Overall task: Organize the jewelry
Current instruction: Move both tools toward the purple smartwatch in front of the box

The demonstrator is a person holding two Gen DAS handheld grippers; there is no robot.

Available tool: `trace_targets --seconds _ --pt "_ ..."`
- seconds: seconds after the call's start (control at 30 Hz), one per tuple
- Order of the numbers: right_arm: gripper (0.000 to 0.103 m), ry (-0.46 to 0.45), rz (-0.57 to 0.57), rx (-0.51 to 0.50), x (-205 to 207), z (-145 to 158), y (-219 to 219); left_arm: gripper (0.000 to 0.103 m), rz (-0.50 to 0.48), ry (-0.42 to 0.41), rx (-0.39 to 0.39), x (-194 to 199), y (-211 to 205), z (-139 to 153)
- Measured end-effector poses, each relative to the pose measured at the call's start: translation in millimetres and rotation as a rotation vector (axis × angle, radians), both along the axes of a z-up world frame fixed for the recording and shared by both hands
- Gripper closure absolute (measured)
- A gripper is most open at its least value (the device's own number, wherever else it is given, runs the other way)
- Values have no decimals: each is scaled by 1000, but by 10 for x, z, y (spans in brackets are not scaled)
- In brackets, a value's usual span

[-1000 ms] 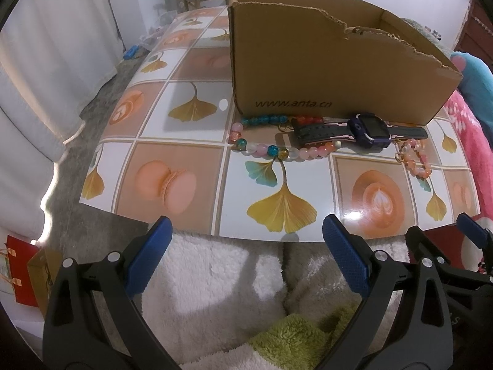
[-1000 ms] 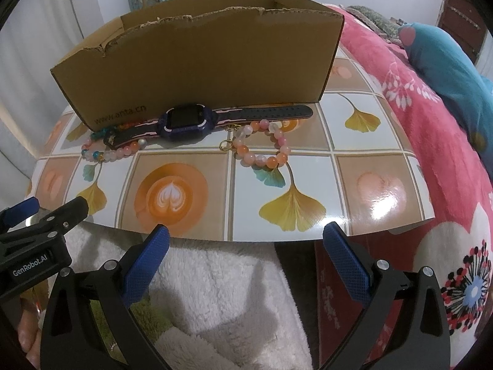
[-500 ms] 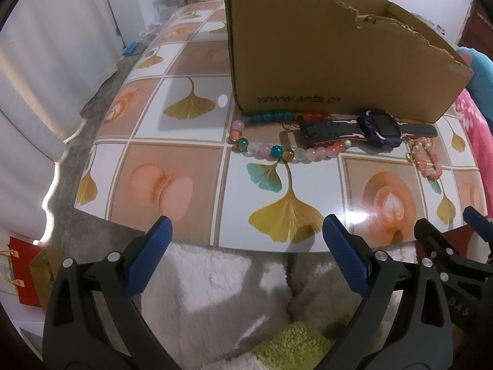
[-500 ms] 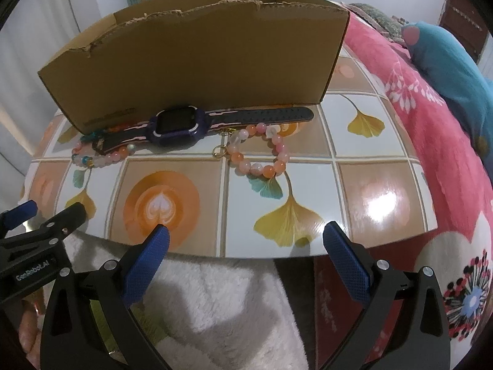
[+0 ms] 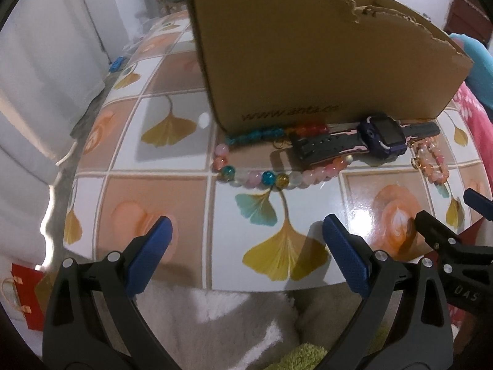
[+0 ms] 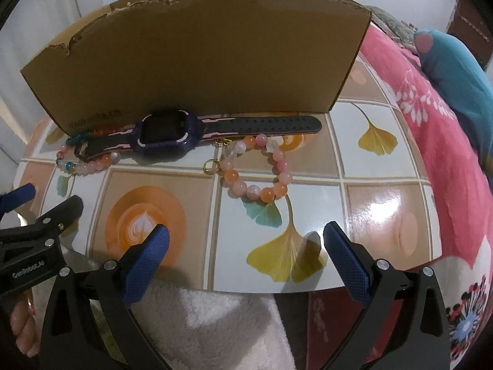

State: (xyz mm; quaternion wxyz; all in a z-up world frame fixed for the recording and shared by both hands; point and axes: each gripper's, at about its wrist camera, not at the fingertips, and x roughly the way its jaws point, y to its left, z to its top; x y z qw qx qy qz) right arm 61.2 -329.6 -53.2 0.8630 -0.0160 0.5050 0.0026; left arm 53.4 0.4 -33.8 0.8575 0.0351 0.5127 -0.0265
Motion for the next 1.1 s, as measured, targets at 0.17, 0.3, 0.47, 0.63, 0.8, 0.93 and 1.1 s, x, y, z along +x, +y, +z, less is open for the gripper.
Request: trace_targets --seconds 0.17,0.3,0.47,0.63,0.8,0.93,1.1 --pt "6 14 -5 53 28 -29 -100 8 -34 -1 -13 48 14 -14" --pt "6 5 10 50 29 -27 -102 8 -48 2 -28 75 37 -31" --pt "6 -4 24 54 4 -25 -111 8 -52 3 -28 164 92 -72" --pt "6 -25 70 60 -44 -22 -122 7 -66 5 -19 169 72 -55" --pt "6 -86 73 126 -106 175 -270 7 -106 -108 -11 117 81 191" --pt "6 -206 50 207 -109 468 -471 7 -105 -231 -6 171 118 484" --pt "6 -241 74 273 215 650 -553 7 -44 -284 12 464 232 593"
